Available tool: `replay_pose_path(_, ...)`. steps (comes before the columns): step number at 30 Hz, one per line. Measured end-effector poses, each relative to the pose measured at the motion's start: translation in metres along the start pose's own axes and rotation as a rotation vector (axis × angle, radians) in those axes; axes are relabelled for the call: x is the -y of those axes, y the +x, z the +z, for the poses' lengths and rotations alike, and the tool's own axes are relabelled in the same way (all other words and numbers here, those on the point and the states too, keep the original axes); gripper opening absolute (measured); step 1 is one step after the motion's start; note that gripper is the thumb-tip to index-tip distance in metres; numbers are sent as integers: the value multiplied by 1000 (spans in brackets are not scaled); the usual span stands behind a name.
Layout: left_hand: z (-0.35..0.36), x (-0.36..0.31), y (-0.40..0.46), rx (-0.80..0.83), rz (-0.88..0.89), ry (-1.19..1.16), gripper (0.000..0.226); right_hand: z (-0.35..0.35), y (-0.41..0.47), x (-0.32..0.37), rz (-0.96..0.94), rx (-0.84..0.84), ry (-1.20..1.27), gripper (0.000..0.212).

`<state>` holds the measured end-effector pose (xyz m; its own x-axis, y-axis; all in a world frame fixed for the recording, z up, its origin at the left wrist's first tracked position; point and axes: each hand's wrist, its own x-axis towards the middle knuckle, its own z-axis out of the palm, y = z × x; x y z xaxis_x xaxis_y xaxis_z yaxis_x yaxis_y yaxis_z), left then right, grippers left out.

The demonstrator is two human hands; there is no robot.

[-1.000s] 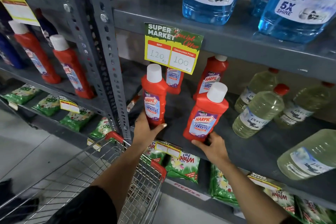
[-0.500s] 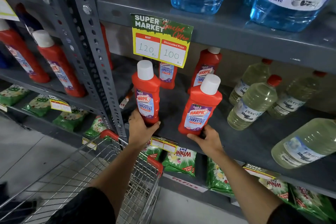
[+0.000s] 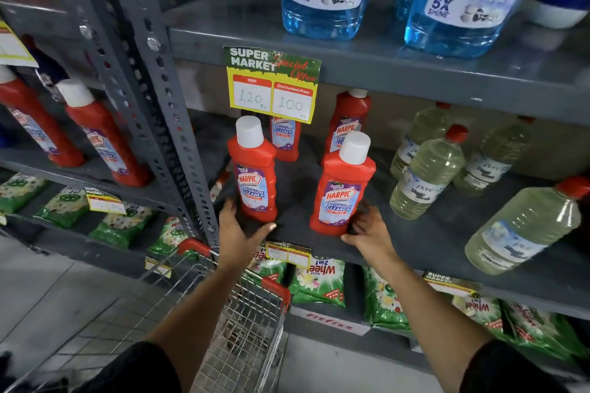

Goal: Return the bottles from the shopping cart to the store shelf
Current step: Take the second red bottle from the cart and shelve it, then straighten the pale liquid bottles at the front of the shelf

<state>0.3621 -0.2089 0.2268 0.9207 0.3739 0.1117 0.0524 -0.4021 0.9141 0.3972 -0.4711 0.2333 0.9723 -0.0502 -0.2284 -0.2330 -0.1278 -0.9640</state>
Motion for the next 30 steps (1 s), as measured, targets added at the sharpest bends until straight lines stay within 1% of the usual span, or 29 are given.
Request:
replay_pose_path(2, -4, -4, -18, -89, 85, 48, 69, -6, -6, 3, -23, -92, 19, 86)
replay_pose_path(4, -2, -11, -33, -159, 202, 86, 38, -18, -15, 4, -60, -182, 13, 78)
replay_pose_path(6, 7, -16, -45, -124, 268, 102, 20, -31, -24, -1, -113, -302, -50, 63)
replay_pose_path(8, 27, -26, -58, -31, 329, 119, 14, -54, -38, -9, -213, -465, -193, 46)
replay_pose_path(11, 69, -43, -77, 110, 403, 107, 24, -89, -52, -23, -300, -674, -331, 30)
replay_pose_path(14, 119, -68, -91, 181, 493, 98, 26, -126, -65, -30, -328, -760, -354, 15)
replay_pose_path(15, 135, -78, -95, 207, 519, 105, 27, -141, -67, -34, -339, -781, -357, 15)
replay_pose_path(17, 166, -94, -97, 290, 517, 116, 30, -168, -70, -40, -355, -823, -359, 26)
replay_pose_path(18, 182, -100, -96, 299, 499, 120, 35, -180, -71, -40, -365, -839, -364, 31)
replay_pose_path(20, 214, -112, -90, 271, 392, 143, 49, -202, -68, -43, -356, -848, -349, 39)
replay_pose_path(22, 238, -123, -81, 267, 249, 111, 73, -215, -64, -46, -308, -857, -262, 52)
replay_pose_path(24, 261, -133, -69, 220, 170, 95, 98, -229, -58, -51, -245, -886, -204, 67)
replay_pose_path(25, 271, -140, -63, 203, 132, 104, 106, -238, -55, -54, -216, -868, -208, 74)
replay_pose_path(26, 284, -143, -55, 196, 92, 88, 109, -247, -50, -58, -209, -820, -215, 82)
replay_pose_path(28, 298, -146, -41, 213, -23, 49, 101, -259, -45, -58, -212, -656, -195, 91)
replay_pose_path(30, 307, -143, -31, 189, -91, 23, 89, -266, -42, -59, -204, -525, -210, 87)
